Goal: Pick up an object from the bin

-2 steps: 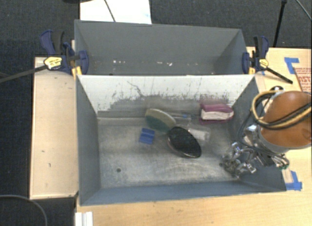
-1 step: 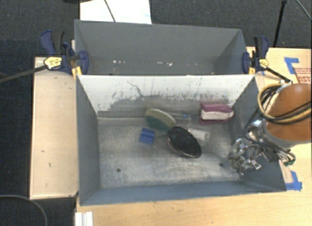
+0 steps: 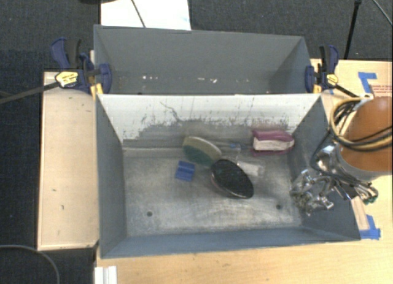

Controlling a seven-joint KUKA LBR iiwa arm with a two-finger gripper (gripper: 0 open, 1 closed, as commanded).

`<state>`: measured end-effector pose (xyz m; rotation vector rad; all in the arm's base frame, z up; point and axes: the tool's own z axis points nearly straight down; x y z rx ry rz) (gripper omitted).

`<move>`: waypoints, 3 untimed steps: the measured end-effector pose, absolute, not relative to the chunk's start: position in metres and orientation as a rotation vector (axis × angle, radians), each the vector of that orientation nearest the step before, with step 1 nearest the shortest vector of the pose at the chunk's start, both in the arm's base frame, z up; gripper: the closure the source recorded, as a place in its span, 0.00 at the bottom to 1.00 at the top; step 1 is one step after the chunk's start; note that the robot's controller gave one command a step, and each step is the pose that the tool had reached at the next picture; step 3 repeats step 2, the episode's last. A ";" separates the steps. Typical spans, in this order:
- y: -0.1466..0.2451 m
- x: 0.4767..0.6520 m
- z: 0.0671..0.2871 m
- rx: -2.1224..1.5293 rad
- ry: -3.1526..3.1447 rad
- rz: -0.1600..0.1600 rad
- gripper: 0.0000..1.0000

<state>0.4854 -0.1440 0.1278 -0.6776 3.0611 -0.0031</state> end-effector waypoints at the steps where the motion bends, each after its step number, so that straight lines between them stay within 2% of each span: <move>1: -0.144 0.487 0.191 -0.674 3.060 -0.005 1.00; 2: -0.144 0.488 0.200 -0.668 3.064 -0.003 1.00; 3: -0.144 0.488 0.200 -0.668 3.064 -0.003 1.00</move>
Offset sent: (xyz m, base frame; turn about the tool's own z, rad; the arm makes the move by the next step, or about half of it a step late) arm -0.0001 -0.0001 0.0590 0.0000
